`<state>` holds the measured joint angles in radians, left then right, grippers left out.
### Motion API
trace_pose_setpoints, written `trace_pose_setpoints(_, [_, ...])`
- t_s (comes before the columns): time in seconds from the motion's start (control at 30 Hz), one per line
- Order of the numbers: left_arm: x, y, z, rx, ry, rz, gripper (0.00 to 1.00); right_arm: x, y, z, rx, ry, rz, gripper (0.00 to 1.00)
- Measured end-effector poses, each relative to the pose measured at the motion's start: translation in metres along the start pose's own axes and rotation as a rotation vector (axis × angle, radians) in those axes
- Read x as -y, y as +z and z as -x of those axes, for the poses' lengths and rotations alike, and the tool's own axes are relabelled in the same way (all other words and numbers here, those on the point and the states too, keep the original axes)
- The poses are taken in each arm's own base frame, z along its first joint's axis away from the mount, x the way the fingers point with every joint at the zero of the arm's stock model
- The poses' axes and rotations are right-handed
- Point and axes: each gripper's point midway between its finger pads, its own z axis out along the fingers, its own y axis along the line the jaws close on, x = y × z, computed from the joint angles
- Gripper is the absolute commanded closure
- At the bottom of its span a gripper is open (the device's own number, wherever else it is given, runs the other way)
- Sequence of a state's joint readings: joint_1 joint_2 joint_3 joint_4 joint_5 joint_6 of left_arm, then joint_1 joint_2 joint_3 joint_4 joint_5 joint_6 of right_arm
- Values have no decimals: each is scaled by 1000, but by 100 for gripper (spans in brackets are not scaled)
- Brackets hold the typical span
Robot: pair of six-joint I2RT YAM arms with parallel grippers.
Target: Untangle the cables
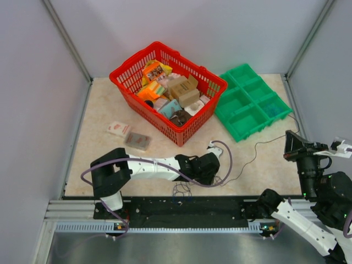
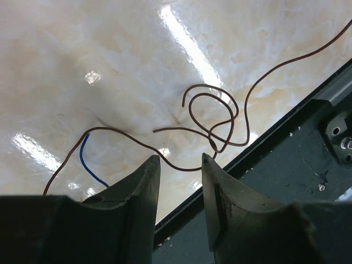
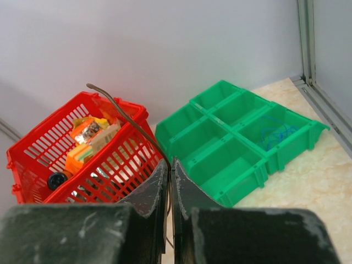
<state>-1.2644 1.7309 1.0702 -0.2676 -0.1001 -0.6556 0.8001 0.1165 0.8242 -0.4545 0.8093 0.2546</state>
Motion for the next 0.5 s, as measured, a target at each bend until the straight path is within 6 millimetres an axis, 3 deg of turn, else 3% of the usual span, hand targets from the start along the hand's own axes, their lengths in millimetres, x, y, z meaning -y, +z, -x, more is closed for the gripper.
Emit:
trace_pose_setpoints(0.37, [-16, 13, -13, -31, -35, 105, 55, -1, 0, -1, -4, 9, 3, 100])
trace_pose_setpoints(0.5, [-18, 13, -13, -29, -61, 121, 63, -1, 0, -1, -5, 17, 5, 100])
